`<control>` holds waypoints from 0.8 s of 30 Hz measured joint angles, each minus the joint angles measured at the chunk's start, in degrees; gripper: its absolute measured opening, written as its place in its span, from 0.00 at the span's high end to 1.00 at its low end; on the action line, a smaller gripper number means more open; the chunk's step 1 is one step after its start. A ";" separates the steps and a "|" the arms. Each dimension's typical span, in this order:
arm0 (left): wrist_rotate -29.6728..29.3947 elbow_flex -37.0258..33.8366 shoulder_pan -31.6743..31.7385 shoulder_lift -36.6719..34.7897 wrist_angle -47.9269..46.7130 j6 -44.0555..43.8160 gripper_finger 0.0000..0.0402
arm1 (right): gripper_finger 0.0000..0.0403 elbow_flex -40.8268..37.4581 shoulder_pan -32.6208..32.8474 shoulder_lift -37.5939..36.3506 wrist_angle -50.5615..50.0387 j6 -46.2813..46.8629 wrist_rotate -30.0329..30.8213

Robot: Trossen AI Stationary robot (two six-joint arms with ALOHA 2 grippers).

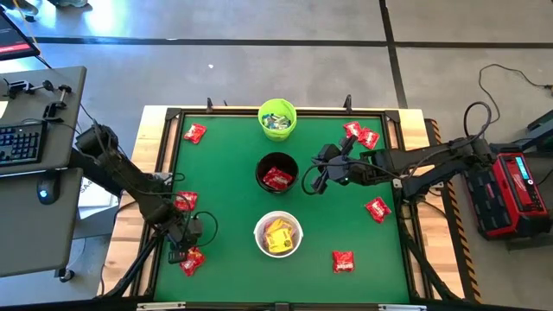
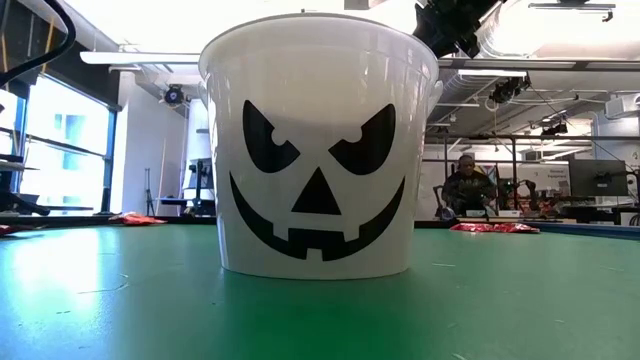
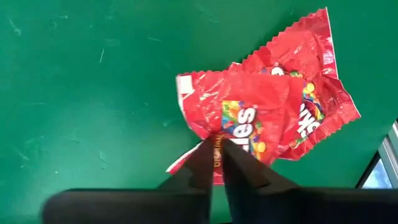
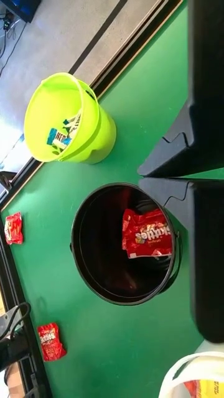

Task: Sort candy by brand, put in halloween buckets
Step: Put the red chocolate into the black bucket

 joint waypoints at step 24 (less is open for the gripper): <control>-0.41 11.97 0.00 0.02 -4.02 5.11 1.00 | 1.00 0.00 -1.51 0.00 0.00 -0.47 1.83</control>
